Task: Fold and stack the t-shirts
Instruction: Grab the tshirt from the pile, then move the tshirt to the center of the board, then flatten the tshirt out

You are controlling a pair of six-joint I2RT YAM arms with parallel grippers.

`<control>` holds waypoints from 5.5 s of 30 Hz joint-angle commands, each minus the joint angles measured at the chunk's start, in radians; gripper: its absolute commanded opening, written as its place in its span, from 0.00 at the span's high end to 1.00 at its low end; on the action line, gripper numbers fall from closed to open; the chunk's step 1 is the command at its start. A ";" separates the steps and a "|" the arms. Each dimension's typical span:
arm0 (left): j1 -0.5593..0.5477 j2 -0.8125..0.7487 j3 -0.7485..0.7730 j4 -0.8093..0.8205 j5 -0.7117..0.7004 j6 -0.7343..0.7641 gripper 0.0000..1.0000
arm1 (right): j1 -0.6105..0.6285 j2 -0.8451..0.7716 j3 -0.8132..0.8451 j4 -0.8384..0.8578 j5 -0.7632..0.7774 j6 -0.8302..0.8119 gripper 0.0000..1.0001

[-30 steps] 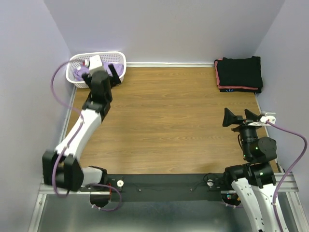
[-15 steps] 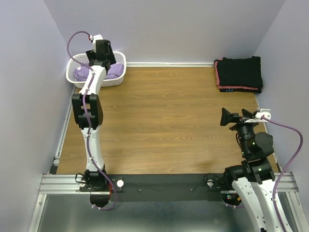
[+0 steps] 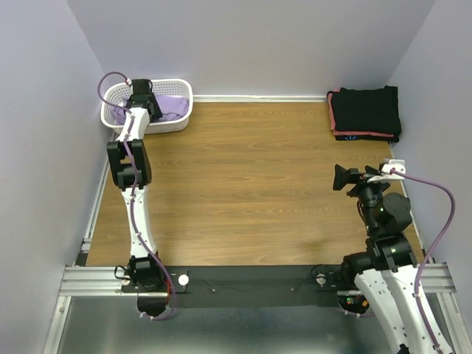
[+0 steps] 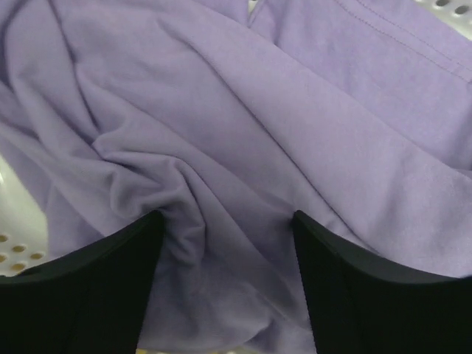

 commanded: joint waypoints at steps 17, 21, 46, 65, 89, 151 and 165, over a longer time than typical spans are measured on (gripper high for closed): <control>0.026 -0.364 -0.196 0.358 0.347 -0.069 1.00 | 0.009 0.012 -0.009 -0.014 -0.024 -0.010 0.00; -0.004 -0.498 -0.177 0.458 0.388 -0.106 1.00 | 0.009 -0.001 -0.007 -0.014 -0.021 -0.009 0.00; -0.497 -1.263 -0.673 0.441 0.461 -0.075 1.00 | 0.009 -0.049 0.002 -0.014 0.023 0.008 0.00; -0.509 -1.329 -1.416 0.274 0.134 -0.109 0.13 | 0.014 0.633 0.225 -0.232 -0.694 0.215 0.00; -0.503 -1.475 -1.611 0.269 -0.009 -0.109 0.13 | 0.365 1.191 0.370 -0.180 -0.388 0.284 1.00; -0.498 -1.476 -1.619 0.326 0.114 -0.063 0.14 | 0.391 1.272 0.893 -0.560 -0.337 0.119 0.99; -0.539 -1.408 -1.609 0.432 0.305 -0.158 0.16 | -0.112 1.416 0.846 -0.481 -0.518 0.140 0.59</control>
